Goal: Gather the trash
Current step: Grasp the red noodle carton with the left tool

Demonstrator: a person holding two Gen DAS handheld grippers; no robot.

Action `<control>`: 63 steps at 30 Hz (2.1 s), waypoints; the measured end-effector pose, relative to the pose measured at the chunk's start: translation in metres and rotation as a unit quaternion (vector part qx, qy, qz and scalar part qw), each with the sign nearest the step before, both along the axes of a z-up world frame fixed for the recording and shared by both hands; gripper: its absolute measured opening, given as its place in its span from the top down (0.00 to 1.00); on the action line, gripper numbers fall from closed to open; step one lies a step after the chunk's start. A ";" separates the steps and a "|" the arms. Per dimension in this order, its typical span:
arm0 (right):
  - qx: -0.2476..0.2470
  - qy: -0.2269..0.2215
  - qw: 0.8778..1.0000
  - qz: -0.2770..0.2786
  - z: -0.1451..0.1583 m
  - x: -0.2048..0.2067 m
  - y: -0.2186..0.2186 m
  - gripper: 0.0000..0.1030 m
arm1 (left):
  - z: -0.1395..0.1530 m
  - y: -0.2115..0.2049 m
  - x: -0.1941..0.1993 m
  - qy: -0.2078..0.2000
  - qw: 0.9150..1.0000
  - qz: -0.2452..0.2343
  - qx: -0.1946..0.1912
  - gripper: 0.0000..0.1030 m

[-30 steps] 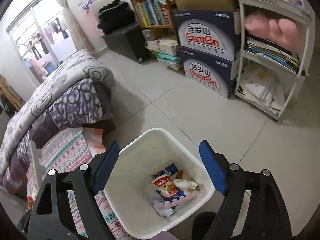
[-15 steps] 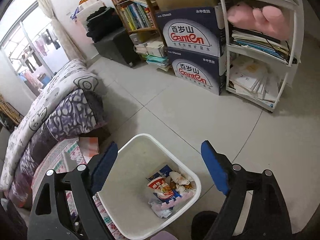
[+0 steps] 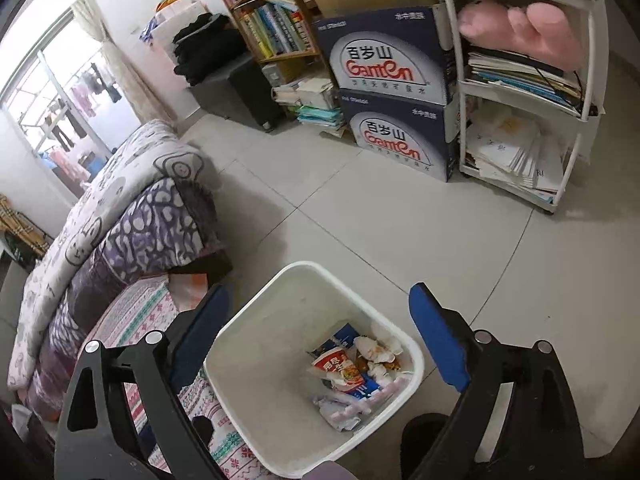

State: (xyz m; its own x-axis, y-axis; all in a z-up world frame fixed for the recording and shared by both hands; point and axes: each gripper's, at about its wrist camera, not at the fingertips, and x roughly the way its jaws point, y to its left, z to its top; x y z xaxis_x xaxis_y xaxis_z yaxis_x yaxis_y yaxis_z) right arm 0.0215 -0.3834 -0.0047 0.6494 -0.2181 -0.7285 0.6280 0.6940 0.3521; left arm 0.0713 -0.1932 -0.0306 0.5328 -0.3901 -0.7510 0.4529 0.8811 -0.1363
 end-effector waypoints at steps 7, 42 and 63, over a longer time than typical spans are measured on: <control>-0.013 0.015 0.999 0.027 -0.002 0.019 0.033 0.13 | -0.003 0.050 0.013 -0.003 0.998 0.054 0.016 0.29; -0.116 0.098 0.964 0.217 -0.048 0.113 0.206 0.07 | -0.051 0.427 0.156 0.072 0.921 0.323 0.207 0.22; -0.114 0.055 0.870 0.476 -0.076 0.182 0.418 0.07 | -0.064 0.485 0.169 0.105 0.947 0.288 0.098 0.50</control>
